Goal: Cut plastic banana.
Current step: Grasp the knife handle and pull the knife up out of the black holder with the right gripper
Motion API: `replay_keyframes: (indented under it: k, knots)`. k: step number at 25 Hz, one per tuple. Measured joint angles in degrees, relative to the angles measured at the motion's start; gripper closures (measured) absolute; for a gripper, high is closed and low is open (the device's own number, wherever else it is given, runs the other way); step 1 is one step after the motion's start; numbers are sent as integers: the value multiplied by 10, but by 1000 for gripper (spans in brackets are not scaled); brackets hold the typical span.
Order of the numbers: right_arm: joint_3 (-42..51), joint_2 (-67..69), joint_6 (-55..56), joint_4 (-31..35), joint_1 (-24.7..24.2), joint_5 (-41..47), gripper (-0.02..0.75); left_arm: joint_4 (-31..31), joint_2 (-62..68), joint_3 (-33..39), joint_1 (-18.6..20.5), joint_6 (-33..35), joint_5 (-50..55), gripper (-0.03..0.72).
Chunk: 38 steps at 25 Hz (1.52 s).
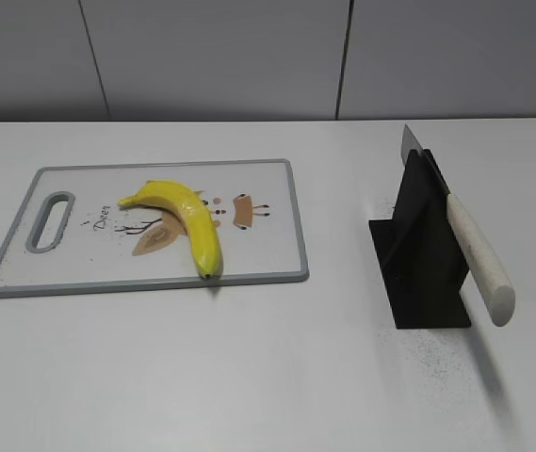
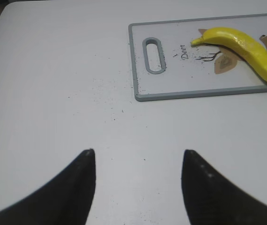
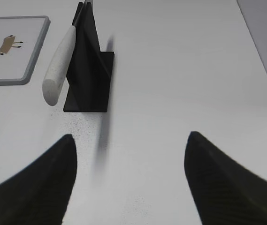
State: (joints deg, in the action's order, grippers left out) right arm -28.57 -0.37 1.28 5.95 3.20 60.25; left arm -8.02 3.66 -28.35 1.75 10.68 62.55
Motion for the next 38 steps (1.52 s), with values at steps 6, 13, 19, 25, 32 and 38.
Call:
replay_keyframes:
  k: [6,13,19,25,32,38]
  knots:
    - [0,0,0,0,0,0,171,0,0,0,0,0,0,124]
    - [0,0,0,0,0,0,171,0,0,0,0,-1,0,124]
    - [0,0,0,0,0,0,171,0,0,0,0,-1,0,124]
    - [0,0,0,0,0,0,171,0,0,0,0,-1,0,124]
    - [0,0,0,-1,0,0,171,0,0,0,0,-1,0,124]
    - [-40,57,1,8,0,27,171,0,0,0,0,-1,0,124]
